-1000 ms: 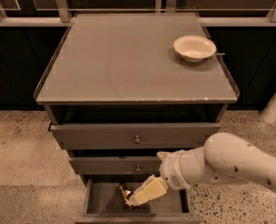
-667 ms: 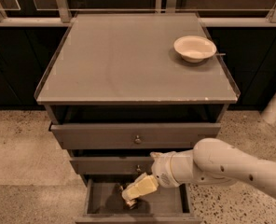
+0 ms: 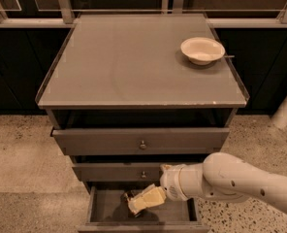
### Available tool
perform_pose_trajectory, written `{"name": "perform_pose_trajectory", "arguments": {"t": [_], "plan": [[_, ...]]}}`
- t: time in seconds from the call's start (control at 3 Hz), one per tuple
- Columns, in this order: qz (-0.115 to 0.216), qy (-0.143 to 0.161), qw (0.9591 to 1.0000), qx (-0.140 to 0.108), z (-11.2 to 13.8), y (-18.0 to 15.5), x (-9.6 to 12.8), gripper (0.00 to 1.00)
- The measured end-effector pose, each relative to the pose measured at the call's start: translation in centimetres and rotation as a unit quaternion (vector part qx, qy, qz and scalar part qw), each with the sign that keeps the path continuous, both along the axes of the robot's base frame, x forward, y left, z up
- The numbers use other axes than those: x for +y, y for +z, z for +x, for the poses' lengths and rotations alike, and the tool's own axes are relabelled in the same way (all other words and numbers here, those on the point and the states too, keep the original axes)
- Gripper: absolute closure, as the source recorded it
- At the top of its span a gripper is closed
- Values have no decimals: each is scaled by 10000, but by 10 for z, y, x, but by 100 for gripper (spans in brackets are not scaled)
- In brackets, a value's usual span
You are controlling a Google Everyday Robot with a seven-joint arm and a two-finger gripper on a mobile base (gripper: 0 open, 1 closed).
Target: Pick orange can from bottom drawer and place on counter
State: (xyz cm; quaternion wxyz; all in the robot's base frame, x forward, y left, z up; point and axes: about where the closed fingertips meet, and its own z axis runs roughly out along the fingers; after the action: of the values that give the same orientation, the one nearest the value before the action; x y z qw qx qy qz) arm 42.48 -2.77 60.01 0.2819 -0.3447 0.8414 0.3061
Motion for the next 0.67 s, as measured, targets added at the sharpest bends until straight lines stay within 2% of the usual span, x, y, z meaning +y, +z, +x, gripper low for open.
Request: {"name": "perform_pose_trajectory", "arguments": {"t": [0.33, 0.67], "plan": [[238, -288, 9990, 231, -2, -35, 5, 0], [533, -497, 9962, 478, -3, -81, 19, 0]]}}
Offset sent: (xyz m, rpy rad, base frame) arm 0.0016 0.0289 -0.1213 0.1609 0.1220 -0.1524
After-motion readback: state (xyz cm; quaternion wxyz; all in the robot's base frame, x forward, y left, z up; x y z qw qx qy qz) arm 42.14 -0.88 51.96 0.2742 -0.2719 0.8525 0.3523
